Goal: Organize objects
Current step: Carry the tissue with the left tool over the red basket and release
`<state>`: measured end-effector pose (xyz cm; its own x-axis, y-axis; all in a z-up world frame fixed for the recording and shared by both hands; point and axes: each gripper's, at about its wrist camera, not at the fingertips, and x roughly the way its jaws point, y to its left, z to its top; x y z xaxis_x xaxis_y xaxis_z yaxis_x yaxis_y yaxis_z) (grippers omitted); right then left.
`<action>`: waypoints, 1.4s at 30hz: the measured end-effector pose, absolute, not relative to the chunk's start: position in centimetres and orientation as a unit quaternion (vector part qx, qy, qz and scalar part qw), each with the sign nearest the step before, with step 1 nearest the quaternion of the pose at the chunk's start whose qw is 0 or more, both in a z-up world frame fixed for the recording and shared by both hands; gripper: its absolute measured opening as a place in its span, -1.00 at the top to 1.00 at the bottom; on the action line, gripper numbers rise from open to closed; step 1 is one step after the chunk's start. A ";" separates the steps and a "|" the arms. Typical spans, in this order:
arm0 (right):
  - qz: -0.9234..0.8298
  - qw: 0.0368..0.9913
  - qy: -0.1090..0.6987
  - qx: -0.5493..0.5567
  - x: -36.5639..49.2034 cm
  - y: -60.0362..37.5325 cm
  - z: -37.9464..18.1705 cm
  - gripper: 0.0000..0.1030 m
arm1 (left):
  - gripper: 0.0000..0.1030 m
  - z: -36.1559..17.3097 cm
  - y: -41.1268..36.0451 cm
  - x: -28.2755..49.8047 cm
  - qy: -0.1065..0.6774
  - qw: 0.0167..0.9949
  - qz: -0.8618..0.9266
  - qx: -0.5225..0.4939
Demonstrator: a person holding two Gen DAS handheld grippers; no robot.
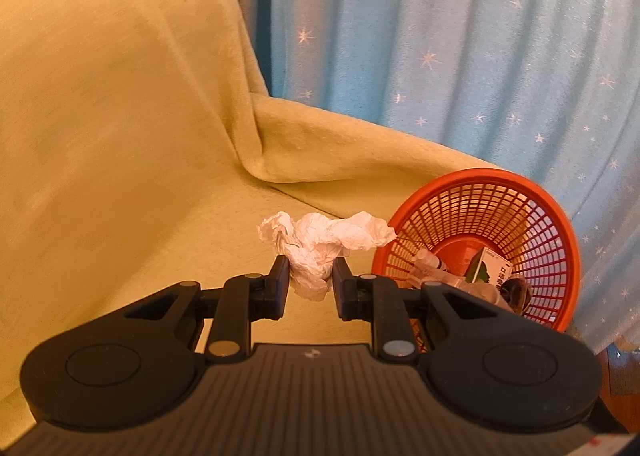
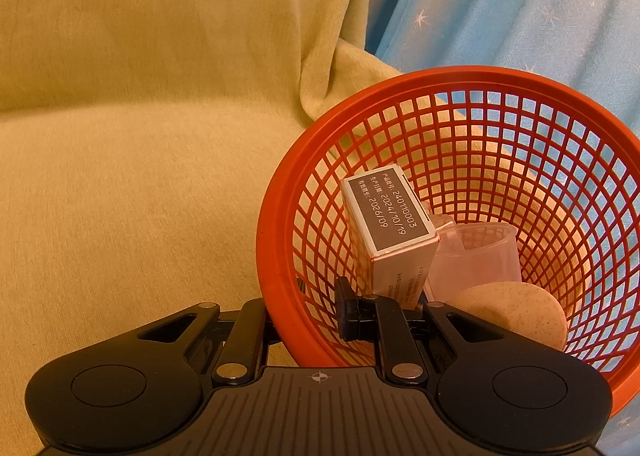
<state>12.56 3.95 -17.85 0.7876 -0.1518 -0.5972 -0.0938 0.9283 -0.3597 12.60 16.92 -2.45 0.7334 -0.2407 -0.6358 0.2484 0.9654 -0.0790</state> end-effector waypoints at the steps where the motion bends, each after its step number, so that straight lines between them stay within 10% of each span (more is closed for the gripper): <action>1: -0.016 0.926 0.326 -0.189 12.6 3.9 -17.9 0.76 | 0.63 -2.3 16.7 12.5 0.340 0.931 -0.134 0.007; 24: -0.016 0.927 0.325 -0.186 12.5 4.0 -17.8 0.76 | 0.62 -1.1 8.7 13.3 0.344 0.901 -0.253 0.074; 30: -0.017 0.928 0.324 -0.182 12.5 4.0 -17.7 0.76 | 0.11 -2.2 4.7 15.1 0.347 0.886 -0.298 0.075; 42: -0.020 0.933 0.320 -0.162 12.6 3.5 -17.2 0.76 | 0.07 -2.3 10.5 15.7 0.353 0.915 -0.188 0.060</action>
